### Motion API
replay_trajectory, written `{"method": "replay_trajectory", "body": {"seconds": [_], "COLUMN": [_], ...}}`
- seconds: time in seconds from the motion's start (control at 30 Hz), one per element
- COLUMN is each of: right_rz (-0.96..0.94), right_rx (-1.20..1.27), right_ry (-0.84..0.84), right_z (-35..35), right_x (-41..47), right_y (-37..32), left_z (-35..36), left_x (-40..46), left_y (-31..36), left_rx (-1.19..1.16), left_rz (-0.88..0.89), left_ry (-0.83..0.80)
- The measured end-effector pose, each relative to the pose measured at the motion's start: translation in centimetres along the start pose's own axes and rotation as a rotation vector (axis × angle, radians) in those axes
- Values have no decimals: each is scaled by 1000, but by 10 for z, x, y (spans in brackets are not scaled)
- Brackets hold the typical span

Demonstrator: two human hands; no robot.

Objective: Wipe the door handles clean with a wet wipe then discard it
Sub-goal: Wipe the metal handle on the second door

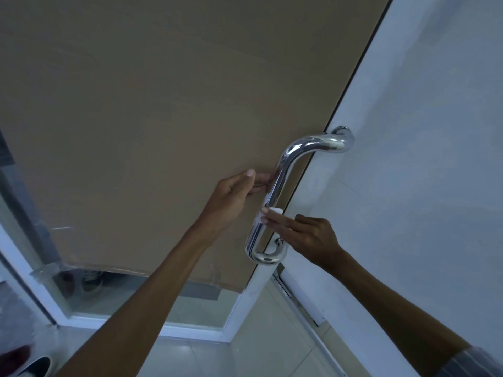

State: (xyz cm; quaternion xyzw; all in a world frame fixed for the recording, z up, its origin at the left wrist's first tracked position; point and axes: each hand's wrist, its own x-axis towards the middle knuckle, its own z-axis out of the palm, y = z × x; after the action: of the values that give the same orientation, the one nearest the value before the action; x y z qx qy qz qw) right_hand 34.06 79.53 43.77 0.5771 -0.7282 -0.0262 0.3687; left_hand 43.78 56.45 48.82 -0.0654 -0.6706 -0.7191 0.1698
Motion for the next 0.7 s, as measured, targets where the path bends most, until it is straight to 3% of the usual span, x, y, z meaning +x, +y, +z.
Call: {"method": "replay_trajectory", "body": {"seconds": [0.23, 0.37, 0.57, 0.63, 0.7], "right_rz": [-174, -142, 81, 73, -59], "right_rx": [39, 23, -37, -46, -68], "right_ry": [-203, -95, 282, 287, 192], "right_z": [34, 17, -38, -38, -30], "right_x": [-30, -8, 42, 46, 39], "right_y": [-12, 0, 30, 27, 21], "left_z": [2, 2, 0, 1, 2], "left_x": [2, 6, 5, 5, 3], "left_y": [2, -1, -6, -5, -3], "left_rx": [-12, -28, -12, -10, -16], "left_rz": [-9, -18, -21, -18, -20], "left_ry": [13, 38, 33, 40, 41]}}
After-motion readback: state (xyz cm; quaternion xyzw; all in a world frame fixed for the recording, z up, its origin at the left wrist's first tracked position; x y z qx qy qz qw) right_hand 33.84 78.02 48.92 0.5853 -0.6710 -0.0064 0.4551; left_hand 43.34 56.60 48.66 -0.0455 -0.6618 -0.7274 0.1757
